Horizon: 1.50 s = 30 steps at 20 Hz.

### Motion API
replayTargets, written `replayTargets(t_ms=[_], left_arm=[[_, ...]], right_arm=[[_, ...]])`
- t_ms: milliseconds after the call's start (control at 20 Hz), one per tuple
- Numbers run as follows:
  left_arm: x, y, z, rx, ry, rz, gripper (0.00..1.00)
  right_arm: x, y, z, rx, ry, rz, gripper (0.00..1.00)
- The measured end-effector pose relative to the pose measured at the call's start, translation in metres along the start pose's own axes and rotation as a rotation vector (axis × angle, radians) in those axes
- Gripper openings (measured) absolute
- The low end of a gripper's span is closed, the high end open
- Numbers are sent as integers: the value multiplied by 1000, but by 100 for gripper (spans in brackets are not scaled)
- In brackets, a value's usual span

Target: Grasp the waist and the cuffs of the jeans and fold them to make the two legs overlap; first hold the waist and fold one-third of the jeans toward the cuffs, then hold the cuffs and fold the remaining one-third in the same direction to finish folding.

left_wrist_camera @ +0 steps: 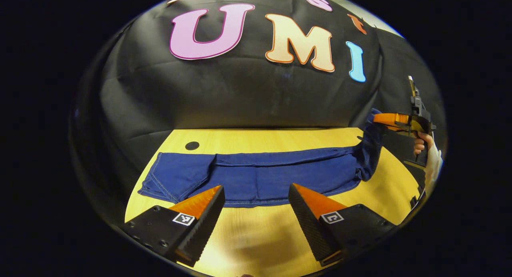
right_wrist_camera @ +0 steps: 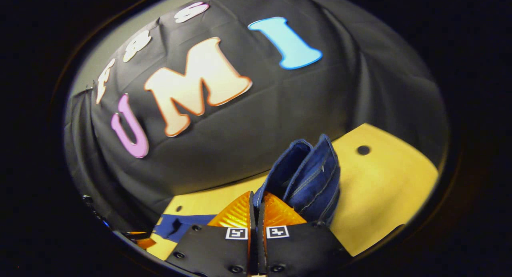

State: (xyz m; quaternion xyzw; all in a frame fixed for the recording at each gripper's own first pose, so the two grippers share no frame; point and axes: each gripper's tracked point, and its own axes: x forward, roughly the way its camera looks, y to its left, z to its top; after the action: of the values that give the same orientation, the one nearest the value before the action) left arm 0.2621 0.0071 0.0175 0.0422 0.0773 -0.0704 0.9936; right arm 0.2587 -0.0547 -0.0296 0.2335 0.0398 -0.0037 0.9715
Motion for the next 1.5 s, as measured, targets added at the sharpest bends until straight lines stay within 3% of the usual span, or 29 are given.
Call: replayTargets(t_ms=[150, 400, 550, 700, 900, 1350, 1500], left_arm=[[3, 12, -12, -44, 9, -12, 98], [11, 34, -29, -113, 29, -1, 98], [13, 51, -36, -128, 33, 26, 94], [12, 64, -37, -132, 30, 49, 95], [10, 89, -42, -143, 28, 94, 95], [2, 209, -58, -166, 61, 279, 95], [10, 226, -62, -172, 79, 278, 95]], right_arm=[[22, 50, -46, 16, 79, 114, 3], [45, 104, -138, -36, 212, 211, 3], [57, 118, -209, -89, 339, 227, 2], [57, 112, -267, -160, 440, 187, 2], [56, 108, -274, -142, 473, 152, 2], [54, 100, -275, -194, 500, 97, 2], [54, 99, -273, -199, 505, 72, 2]])
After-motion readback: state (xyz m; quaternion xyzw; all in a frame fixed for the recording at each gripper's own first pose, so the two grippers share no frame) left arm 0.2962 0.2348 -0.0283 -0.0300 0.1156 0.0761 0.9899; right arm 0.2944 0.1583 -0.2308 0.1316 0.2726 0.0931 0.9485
